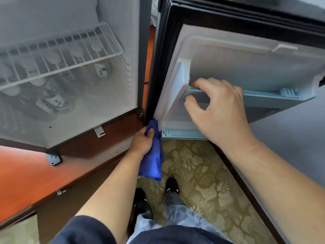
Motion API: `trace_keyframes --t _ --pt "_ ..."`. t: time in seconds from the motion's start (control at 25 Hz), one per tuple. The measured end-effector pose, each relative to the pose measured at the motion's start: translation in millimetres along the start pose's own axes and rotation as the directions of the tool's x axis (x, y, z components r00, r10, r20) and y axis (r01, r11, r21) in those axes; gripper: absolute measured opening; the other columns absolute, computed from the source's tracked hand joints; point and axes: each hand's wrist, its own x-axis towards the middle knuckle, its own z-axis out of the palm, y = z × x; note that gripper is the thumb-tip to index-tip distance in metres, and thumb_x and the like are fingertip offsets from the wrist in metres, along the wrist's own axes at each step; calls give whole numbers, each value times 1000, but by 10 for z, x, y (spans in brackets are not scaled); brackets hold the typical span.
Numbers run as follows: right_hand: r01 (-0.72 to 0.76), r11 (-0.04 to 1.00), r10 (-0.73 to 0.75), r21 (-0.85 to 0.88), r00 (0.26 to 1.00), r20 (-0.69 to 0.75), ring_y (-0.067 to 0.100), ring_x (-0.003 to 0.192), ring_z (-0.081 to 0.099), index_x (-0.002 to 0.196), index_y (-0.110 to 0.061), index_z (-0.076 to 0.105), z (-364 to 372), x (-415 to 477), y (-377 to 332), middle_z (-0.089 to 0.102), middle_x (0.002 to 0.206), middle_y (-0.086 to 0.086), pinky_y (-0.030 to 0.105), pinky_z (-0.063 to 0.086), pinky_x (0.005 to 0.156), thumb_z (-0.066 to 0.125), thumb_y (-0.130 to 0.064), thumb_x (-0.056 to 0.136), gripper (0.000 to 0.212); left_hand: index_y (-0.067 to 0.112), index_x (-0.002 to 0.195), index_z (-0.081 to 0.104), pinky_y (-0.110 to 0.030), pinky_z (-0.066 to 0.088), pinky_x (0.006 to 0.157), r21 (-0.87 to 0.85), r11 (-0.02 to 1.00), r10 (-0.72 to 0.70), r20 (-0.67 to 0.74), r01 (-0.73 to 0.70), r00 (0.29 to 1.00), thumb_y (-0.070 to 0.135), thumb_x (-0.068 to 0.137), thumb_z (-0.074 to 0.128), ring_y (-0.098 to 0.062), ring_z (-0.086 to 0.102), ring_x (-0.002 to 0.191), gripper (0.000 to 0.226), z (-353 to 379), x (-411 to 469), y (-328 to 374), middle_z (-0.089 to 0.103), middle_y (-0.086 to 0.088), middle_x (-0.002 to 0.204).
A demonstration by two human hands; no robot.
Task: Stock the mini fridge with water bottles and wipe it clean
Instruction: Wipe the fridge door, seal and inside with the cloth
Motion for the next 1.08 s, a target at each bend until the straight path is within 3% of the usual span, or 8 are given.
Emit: trace_keyframes --t 0.08,0.16,0.44,0.52,0.64,0.88,0.96,1.08 --pt "4 1000 -4 -4 1000 -13 20 95 59 103 -23 72 5 0 9 67 90 -8 31 31 87 56 -37 89 25 16 129 67 -35 51 100 -36 997 -62 41 64 997 29 105 54 -28 67 115 29 26 40 -65 73 -7 115" --pt "15 1000 -15 -9 1000 -26 20 94 60 103 -22 72 8 1 19 67 89 -8 31 31 87 57 -36 89 25 18 131 66 -40 50 106 -72 996 -54 57 58 997 30 105 55 -25 67 114 31 5 0 -50 73 -5 116" --pt "26 999 -27 -33 999 -35 23 92 60 101 -21 72 26 -11 23 67 86 -6 34 32 87 56 -36 89 26 27 117 73 -38 55 99 -122 972 201 -16 -202 979 38 102 58 -6 71 102 24 -308 -549 570 78 11 102" --pt "30 999 -31 -34 999 -30 24 92 60 102 -21 72 23 -8 22 67 86 -5 36 33 87 55 -37 88 27 27 118 73 -32 54 98 -89 934 342 -49 -345 938 39 102 57 0 69 102 25 -409 -788 873 77 14 103" --pt "35 999 -36 -38 999 -14 27 92 61 104 -21 71 22 2 29 69 89 -4 36 33 87 54 -39 87 30 32 120 72 -11 47 87 -44 861 499 -120 -507 858 33 103 58 14 64 101 22 -525 -1166 1331 74 22 105" --pt "62 998 -61 -24 998 18 31 96 64 107 -28 72 -36 20 9 74 96 -3 39 37 84 53 -42 87 30 42 124 68 -22 48 98 94 760 646 -221 -643 731 37 100 60 3 63 108 26 -623 -1452 1746 72 10 112" --pt "57 998 -57 -25 998 23 29 98 64 108 -28 72 -41 20 9 74 99 -4 39 37 85 54 -41 87 30 40 125 69 -24 49 100 99 764 640 -236 -638 731 35 100 60 3 64 110 27 -595 -1427 1721 73 11 113" --pt "62 998 -62 -27 998 18 30 98 64 110 -23 73 -39 11 22 73 98 -2 40 40 88 59 -37 88 30 32 128 69 -30 51 101 35 840 535 -214 -541 817 34 102 57 4 65 111 28 -518 -1325 1538 74 17 113"
